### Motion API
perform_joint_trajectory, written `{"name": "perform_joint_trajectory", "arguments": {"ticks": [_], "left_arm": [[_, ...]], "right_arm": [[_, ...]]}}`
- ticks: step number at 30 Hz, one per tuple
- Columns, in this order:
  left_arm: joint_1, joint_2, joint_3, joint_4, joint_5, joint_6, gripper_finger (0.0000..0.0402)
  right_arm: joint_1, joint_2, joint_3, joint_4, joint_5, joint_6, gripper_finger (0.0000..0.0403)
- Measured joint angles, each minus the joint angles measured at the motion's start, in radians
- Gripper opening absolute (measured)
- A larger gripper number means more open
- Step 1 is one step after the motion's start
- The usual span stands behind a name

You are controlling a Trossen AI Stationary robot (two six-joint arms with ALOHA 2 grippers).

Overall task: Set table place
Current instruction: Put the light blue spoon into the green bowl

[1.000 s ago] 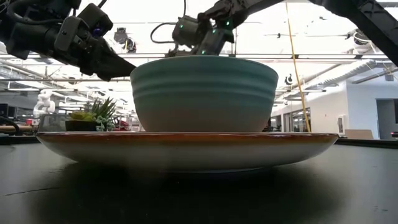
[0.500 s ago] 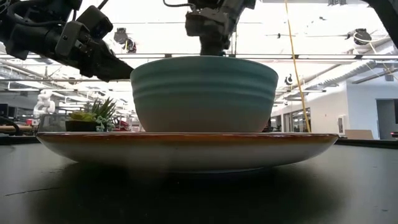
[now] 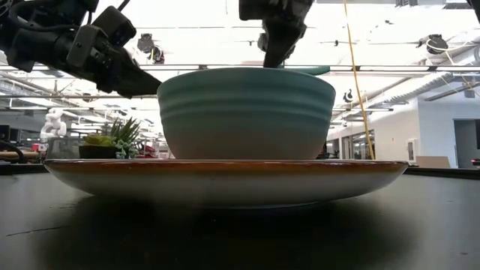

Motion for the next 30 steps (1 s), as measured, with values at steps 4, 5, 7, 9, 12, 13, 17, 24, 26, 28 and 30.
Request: {"name": "perform_joint_trajectory", "arguments": {"ticks": [4, 5, 7, 9, 12, 13, 17, 24, 26, 28, 30], "left_arm": [[0.000, 0.000, 0.000, 0.002, 0.000, -0.002, 0.0040], [0.000, 0.000, 0.000, 0.003, 0.000, -0.005, 0.0040], [0.000, 0.000, 0.000, 0.003, 0.000, -0.008, 0.0040], [0.000, 0.000, 0.000, 0.003, 0.000, -0.010, 0.0040], [0.000, 0.000, 0.000, 0.003, 0.000, -0.013, 0.0040], [0.000, 0.000, 0.000, 0.004, 0.000, -0.013, 0.0040], [0.000, 0.000, 0.000, 0.005, 0.000, -0.012, 0.0040], [0.000, 0.000, 0.000, 0.024, 0.000, -0.018, 0.0040], [0.000, 0.000, 0.000, 0.030, 0.000, -0.024, 0.0040], [0.000, 0.000, 0.000, 0.029, 0.000, -0.026, 0.0040], [0.000, 0.000, 0.000, 0.029, 0.000, -0.027, 0.0040]], "right_arm": [[0.049, 0.009, -0.001, -0.015, 0.002, 0.003, 0.0035], [0.059, 0.010, -0.001, -0.025, 0.002, 0.003, 0.0035], [0.080, 0.010, -0.001, -0.046, 0.033, 0.004, 0.0035], [0.101, 0.009, -0.001, -0.069, 0.072, 0.005, 0.0035], [0.125, 0.010, -0.001, -0.112, 0.079, 0.005, 0.0033], [0.133, 0.010, -0.001, -0.117, 0.082, 0.008, 0.0033], [0.172, 0.009, -0.001, -0.156, 0.160, 0.000, 0.0033], [0.216, 0.018, -0.001, -0.178, 0.230, 0.006, 0.0033], [0.224, 0.017, -0.001, -0.173, 0.231, 0.012, 0.0033], [0.235, 0.017, -0.001, -0.171, 0.232, 0.012, 0.0033], [0.250, 0.017, 0.000, -0.168, 0.234, 0.012, 0.0033]]}}
